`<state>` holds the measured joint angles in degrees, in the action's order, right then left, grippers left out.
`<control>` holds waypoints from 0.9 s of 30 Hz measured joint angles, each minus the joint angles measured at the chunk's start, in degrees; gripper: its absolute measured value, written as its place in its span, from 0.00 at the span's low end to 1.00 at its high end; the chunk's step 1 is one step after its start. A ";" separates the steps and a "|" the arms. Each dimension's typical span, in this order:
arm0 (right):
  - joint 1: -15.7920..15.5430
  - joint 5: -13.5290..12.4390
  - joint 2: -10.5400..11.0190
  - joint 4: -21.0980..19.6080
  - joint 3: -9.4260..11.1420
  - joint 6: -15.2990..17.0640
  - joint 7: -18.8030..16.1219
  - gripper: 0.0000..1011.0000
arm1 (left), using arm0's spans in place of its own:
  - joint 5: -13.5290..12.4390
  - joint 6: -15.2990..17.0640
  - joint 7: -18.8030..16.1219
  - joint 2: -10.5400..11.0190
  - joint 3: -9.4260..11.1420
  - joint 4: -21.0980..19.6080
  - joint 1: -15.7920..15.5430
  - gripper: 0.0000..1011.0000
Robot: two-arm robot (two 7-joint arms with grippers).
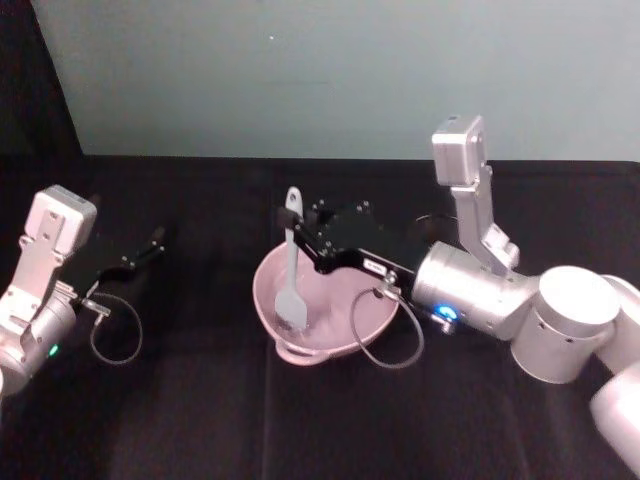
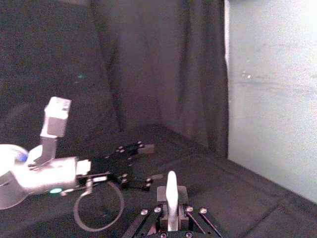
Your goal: Use the one hand to pick up the spoon and stir the clear water in the bowl.
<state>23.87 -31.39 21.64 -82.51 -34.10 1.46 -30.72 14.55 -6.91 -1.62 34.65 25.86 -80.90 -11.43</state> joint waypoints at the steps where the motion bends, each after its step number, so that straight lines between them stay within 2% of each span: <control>1: 0.43 0.82 -1.01 1.28 0.02 -0.93 0.61 0.11 | 0.00 0.00 0.00 0.00 0.00 0.00 0.00 1.00; 7: 1.93 3.51 -4.07 5.89 0.87 -4.19 3.12 0.11 | 0.00 0.00 0.00 0.00 0.00 0.00 0.00 1.00; 14: 3.00 5.81 -5.62 9.05 2.39 -6.48 5.25 0.11 | 0.00 0.00 0.00 0.00 0.00 0.00 0.00 1.00; 21: 2.57 7.65 -4.99 8.42 3.72 -6.93 6.56 0.11 | 0.00 0.00 0.00 0.00 0.00 0.00 0.00 1.00; 27: -0.41 9.08 -1.92 2.22 5.01 -4.42 7.23 0.11 | 0.00 0.00 0.00 0.00 0.00 0.00 0.00 1.00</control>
<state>23.46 -22.31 19.73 -80.29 -29.09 -2.96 -23.48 14.55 -6.91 -1.62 34.65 25.86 -80.90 -11.43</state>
